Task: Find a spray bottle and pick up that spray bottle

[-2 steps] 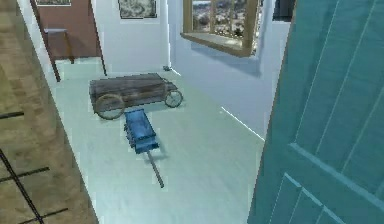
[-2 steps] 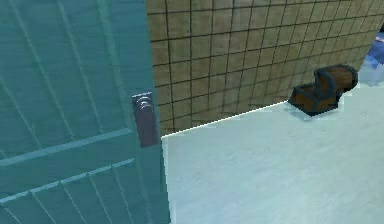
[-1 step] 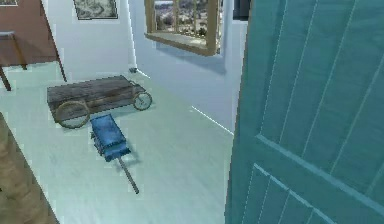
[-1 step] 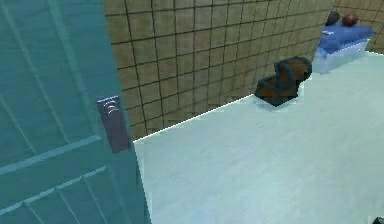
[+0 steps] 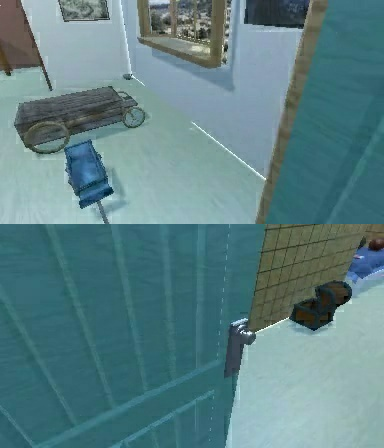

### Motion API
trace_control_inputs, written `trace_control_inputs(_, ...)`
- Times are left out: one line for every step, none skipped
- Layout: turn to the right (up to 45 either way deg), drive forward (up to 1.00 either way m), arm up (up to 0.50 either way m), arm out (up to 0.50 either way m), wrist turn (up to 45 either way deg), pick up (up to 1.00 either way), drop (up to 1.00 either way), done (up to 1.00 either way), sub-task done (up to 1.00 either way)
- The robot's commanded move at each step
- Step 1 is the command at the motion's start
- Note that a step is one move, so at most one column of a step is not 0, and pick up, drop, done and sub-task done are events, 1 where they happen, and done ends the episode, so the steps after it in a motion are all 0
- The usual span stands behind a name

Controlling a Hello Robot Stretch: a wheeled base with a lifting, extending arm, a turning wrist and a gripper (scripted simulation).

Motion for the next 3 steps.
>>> trace_control_inputs(-30.0, 0.00, 0.00, 0.00, 0.0, 0.00, 0.00, 0.00, 0.00)
trace_control_inputs(0.0, 0.45, 0.00, 0.00, 0.0, 0.00, 0.00, 0.00, 0.00)
trace_control_inputs(-27.0, 0.00, 0.00, 0.00, 0.0, 0.00, 0.00, 0.00, 0.00)
